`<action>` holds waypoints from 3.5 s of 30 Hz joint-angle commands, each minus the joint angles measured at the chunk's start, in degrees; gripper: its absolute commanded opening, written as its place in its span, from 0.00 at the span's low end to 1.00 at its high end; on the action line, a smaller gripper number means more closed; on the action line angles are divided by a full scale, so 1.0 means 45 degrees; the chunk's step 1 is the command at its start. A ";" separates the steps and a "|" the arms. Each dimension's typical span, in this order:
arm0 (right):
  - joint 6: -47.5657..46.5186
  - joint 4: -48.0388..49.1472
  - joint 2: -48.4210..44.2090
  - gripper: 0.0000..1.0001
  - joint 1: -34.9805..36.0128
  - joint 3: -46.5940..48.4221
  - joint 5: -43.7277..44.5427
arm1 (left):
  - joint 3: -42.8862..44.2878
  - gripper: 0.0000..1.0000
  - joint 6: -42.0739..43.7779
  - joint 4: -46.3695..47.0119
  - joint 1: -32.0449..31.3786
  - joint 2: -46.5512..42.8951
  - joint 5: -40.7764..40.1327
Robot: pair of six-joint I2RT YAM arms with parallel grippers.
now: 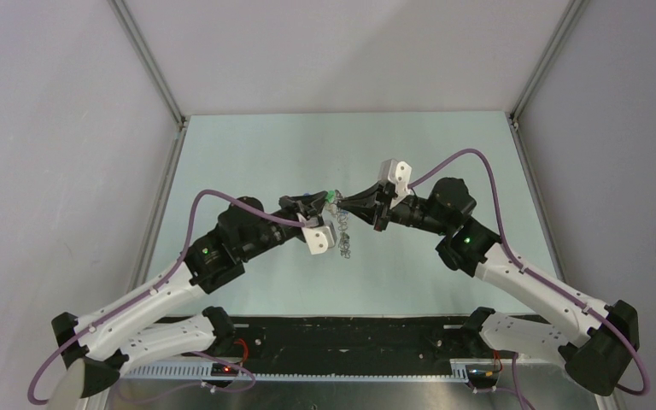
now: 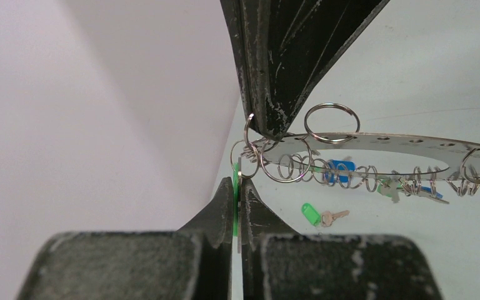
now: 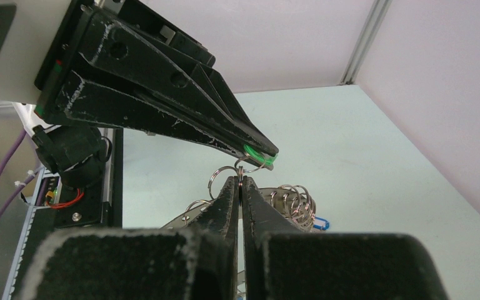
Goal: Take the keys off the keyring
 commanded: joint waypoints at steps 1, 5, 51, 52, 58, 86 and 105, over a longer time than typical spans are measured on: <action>0.0523 0.1332 -0.0389 0.00 -0.0031 0.0179 -0.0657 | 0.0154 0.00 0.0256 0.0567 0.0113 0.0034 -0.0129; 0.0695 0.1473 -0.0264 0.00 -0.0014 0.0179 -0.0842 | 0.0107 0.00 0.0327 0.0506 0.0122 0.0011 0.0105; 0.4008 -0.1013 0.1239 0.00 -0.0075 0.0515 -0.3633 | 0.0070 0.00 0.0390 0.0634 0.0325 -0.0366 0.0042; 0.3984 -0.1266 0.1259 0.00 -0.0073 0.0523 -0.3657 | 0.0076 0.00 0.0386 0.0662 0.0343 -0.0374 0.0044; 0.3852 -0.1797 0.1475 0.00 -0.0073 0.0525 -0.3722 | 0.0075 0.00 0.0331 0.0695 0.0377 -0.0426 0.0112; 0.4688 -0.2400 0.2797 0.00 -0.1102 0.1302 -0.3499 | -0.0001 0.00 0.0233 0.0699 0.0400 -0.0874 0.0863; 0.1255 -0.2141 0.0614 0.00 -0.1311 0.1200 -0.4136 | 0.0022 0.00 0.0135 0.0688 0.0390 -0.0528 0.0891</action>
